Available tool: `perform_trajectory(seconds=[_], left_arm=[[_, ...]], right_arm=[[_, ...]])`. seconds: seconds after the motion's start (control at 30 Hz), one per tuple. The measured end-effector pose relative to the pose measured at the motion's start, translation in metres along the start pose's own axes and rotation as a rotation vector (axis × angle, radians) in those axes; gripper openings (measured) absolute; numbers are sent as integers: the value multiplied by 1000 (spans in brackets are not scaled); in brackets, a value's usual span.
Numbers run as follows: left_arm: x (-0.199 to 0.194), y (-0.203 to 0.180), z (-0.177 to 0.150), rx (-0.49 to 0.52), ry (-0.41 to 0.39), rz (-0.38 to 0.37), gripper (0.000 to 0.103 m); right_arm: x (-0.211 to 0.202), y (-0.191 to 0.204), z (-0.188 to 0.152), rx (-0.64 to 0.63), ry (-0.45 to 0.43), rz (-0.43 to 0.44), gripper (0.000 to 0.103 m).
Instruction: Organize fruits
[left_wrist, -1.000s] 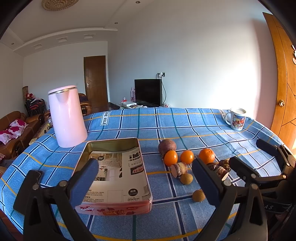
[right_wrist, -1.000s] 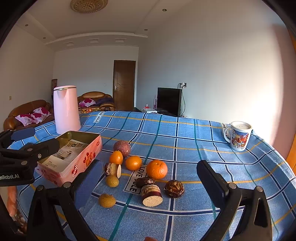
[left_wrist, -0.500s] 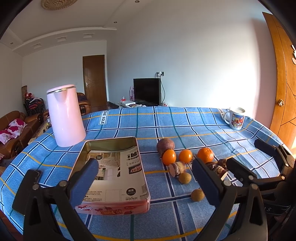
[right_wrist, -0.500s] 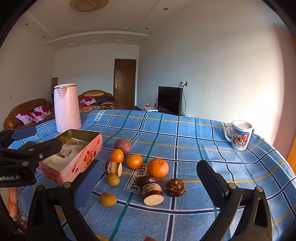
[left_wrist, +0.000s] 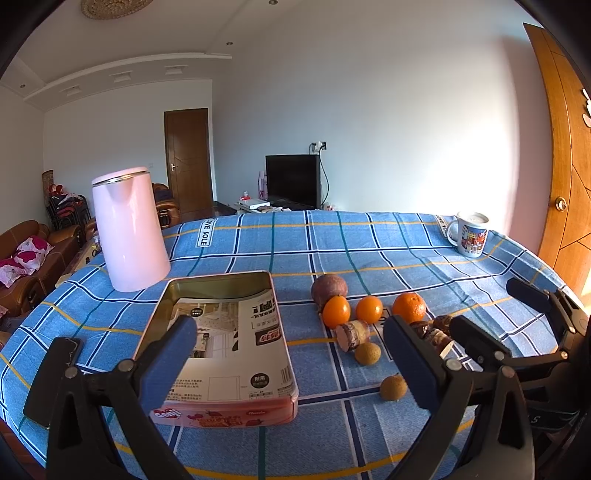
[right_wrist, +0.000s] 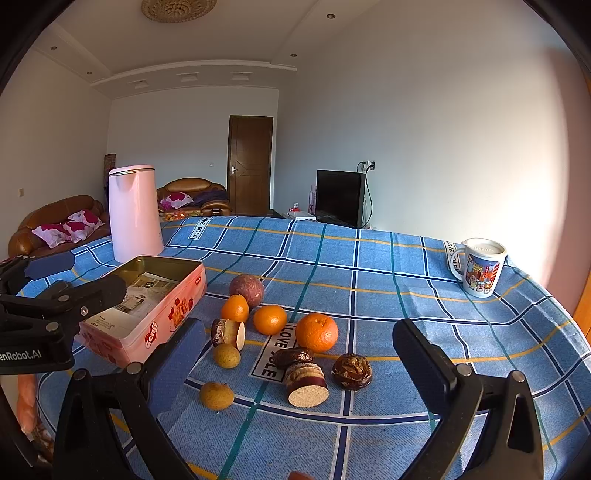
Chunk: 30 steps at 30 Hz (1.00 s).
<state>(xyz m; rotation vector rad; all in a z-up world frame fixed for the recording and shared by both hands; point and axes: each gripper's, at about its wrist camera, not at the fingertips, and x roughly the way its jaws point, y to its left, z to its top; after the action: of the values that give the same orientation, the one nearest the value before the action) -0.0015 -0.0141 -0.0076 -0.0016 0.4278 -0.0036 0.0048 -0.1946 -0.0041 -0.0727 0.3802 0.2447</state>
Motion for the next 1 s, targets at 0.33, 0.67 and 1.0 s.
perform_trajectory(seconds=[0.33,0.67,1.0], left_arm=[[1,-1,-2,3,6,1,103],[10,-8,-14,10,15,-8,103],[25,-34,-35,64,62,-72,103]], right_arm=[[1,-1,-2,5,10,5,102],[6,-9,-10,-24,32,-18,102],[34,-22,-25,-35,176,5,65]])
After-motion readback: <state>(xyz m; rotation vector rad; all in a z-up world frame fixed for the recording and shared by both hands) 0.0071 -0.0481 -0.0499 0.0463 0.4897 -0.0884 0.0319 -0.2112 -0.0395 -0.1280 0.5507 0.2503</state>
